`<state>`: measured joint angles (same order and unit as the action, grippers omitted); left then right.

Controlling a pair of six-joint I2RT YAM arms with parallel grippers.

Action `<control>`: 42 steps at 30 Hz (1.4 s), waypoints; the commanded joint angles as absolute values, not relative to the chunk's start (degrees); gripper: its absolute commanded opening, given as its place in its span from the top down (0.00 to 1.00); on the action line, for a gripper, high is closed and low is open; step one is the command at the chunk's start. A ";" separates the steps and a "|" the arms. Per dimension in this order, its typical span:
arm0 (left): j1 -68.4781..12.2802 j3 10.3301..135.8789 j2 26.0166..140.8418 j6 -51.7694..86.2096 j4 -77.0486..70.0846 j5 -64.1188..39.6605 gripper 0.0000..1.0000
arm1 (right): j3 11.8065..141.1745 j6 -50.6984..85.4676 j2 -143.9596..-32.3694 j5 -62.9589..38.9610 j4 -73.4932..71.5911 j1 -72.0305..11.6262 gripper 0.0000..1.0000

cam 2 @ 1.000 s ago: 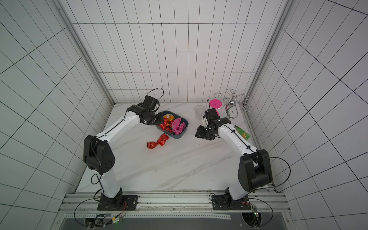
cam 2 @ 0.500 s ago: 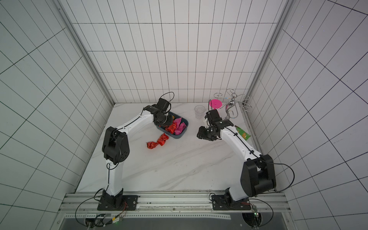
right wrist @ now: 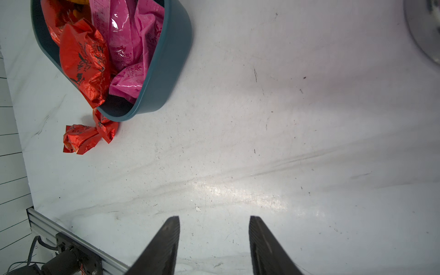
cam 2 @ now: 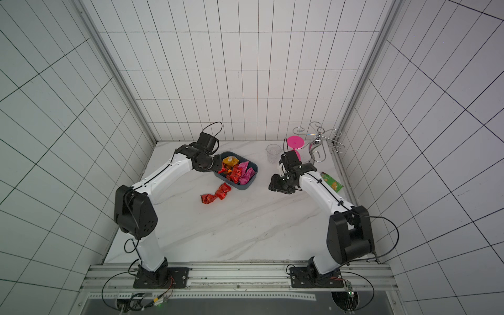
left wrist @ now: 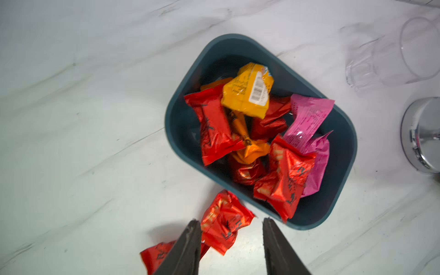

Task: Put the tea bags into the storage box
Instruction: Pick up the tea bag from the center of the board.

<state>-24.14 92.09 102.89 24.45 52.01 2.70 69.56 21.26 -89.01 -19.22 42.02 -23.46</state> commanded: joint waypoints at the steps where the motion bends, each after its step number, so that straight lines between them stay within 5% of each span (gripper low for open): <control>1: -24.26 86.65 99.94 23.89 55.03 6.64 0.52 | 71.78 21.51 -89.64 -20.84 42.33 -22.94 0.49; 12: -25.30 72.24 95.84 26.31 53.37 5.49 0.47 | 69.75 22.84 -88.69 -21.68 39.99 -23.19 0.49; 30: -25.23 70.87 106.90 26.19 45.81 4.92 0.47 | 68.25 21.34 -85.17 -19.70 41.75 -23.24 0.49; 42: -25.05 70.61 106.43 26.38 45.66 6.15 0.79 | 69.65 19.22 -85.56 -19.08 44.74 -23.16 0.48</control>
<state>-25.30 70.94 105.60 26.28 47.13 6.31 69.12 20.36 -86.39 -20.03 43.05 -23.46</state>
